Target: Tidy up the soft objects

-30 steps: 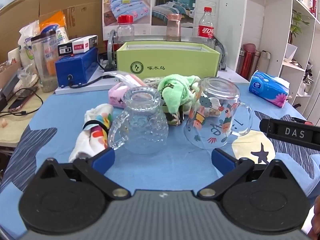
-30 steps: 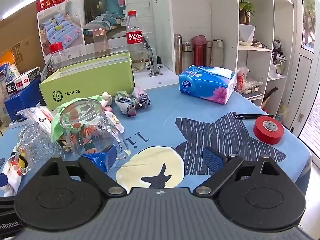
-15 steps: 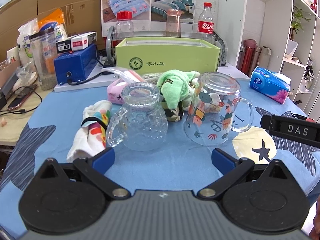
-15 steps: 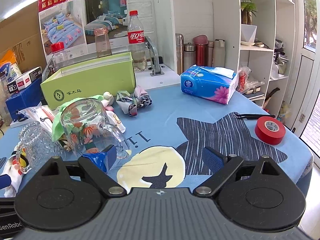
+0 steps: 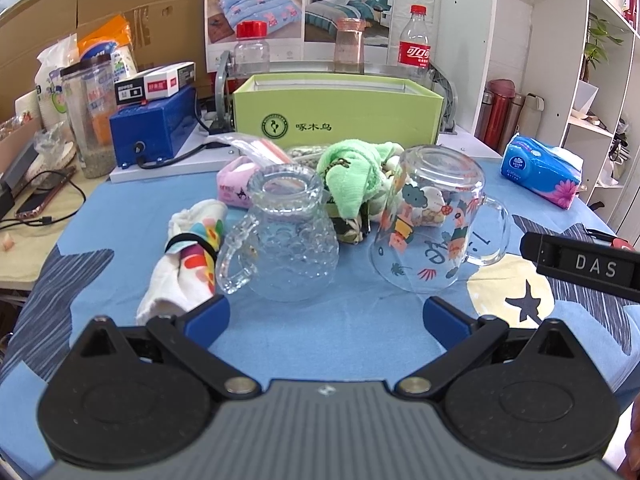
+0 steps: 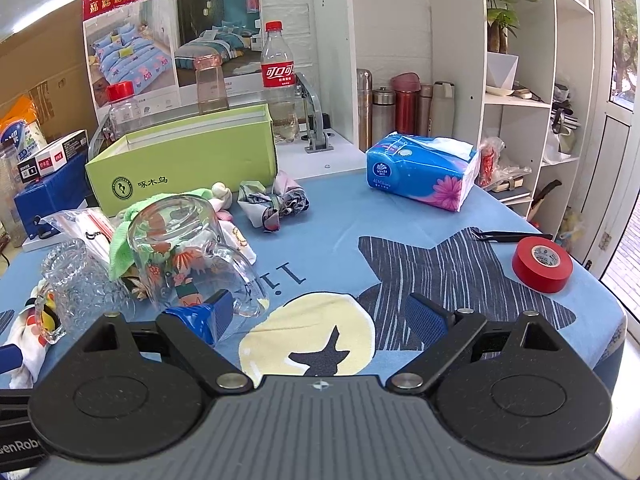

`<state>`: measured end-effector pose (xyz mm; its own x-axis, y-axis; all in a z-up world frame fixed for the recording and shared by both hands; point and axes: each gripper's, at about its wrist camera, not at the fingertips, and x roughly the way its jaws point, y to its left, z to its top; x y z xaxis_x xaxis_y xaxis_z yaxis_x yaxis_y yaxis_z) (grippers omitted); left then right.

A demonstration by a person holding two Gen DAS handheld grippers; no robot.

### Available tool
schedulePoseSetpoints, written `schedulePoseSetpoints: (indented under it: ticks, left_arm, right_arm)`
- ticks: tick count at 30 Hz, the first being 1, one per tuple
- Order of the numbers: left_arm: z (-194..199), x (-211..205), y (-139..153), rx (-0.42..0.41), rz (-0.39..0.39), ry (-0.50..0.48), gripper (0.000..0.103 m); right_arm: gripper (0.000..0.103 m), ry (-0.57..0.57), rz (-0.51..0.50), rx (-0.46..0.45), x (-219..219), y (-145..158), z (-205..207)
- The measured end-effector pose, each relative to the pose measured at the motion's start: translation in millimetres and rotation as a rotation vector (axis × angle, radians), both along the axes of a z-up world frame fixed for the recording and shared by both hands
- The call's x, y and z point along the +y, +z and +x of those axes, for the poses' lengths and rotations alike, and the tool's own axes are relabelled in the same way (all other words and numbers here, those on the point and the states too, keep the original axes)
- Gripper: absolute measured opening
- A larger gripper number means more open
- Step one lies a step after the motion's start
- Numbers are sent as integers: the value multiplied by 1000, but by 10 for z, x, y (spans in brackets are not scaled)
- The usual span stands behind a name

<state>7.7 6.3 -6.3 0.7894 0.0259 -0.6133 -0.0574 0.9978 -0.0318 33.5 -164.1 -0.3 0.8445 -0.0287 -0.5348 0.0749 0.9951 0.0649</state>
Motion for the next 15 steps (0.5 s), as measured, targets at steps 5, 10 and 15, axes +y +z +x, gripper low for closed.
schedulePoseSetpoints:
  ticks: [5, 10, 15]
  left_arm:
    - [7, 0, -11, 7, 2, -3, 103]
    - [6, -21, -18, 12, 7, -10, 103]
    - [5, -24, -16, 14, 8, -10, 103]
  right_arm:
    - [80, 1, -1, 0, 7, 0, -3]
    - [80, 0, -2, 0, 8, -1, -5]
    - [80, 0, -1, 0, 9, -3, -9]
